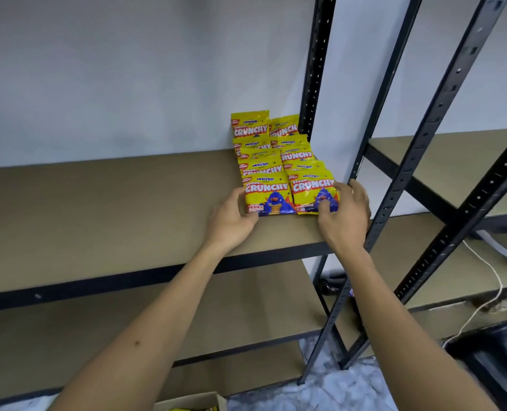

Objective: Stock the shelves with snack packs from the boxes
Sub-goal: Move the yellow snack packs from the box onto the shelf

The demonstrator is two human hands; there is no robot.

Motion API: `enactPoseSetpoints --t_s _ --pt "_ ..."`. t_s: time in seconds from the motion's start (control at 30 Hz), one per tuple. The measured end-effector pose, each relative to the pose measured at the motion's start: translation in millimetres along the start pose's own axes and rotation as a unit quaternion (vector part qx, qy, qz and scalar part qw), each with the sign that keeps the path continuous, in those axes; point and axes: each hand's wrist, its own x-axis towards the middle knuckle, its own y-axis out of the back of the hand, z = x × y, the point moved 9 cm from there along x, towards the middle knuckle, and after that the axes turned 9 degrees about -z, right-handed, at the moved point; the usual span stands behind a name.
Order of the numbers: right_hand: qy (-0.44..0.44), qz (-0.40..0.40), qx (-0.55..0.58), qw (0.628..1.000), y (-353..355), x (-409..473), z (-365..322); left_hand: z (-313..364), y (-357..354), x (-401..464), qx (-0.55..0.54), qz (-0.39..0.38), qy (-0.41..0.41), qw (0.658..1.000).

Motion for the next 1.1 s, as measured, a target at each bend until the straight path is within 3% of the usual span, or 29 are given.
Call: enactPoseSetpoints --t_s 0.1,0.23,0.37,0.47,0.53,0.63,0.77,1.1 --pt "0.037 0.073 -0.001 0.997 3.3 -36.3 -7.3 6.5 9.8 -26.9 0.171 0.022 0.001 0.985" --pt "0.035 0.058 0.036 0.997 -25.8 -96.7 -14.2 11.8 17.6 -81.1 0.320 0.097 -0.088 0.938" --pt "0.016 -0.009 0.097 0.995 -57.0 -143.5 -27.7 -7.8 16.5 -129.8 0.401 0.106 -0.210 0.886" --pt "-0.002 -0.125 0.078 0.989 -101.2 -192.1 -40.8 -48.5 24.4 -160.0 0.416 0.083 -0.237 0.874" --pt "-0.031 -0.207 0.055 0.976 -132.3 -236.5 -41.0 -99.4 25.4 -176.8 0.407 0.034 -0.181 0.895" --pt "-0.081 -0.302 0.044 0.949 -174.2 -303.0 -39.7 -197.0 31.3 -202.5 0.361 -0.086 -0.018 0.928" --pt "-0.117 -0.378 0.028 0.918 -223.5 -370.6 -69.6 -302.9 72.2 -246.5 0.284 -0.117 0.093 0.947" --pt "-0.225 -0.540 -0.031 0.810 -295.6 -536.3 -96.9 -495.3 68.3 -374.7 0.137 -0.254 0.235 0.928"
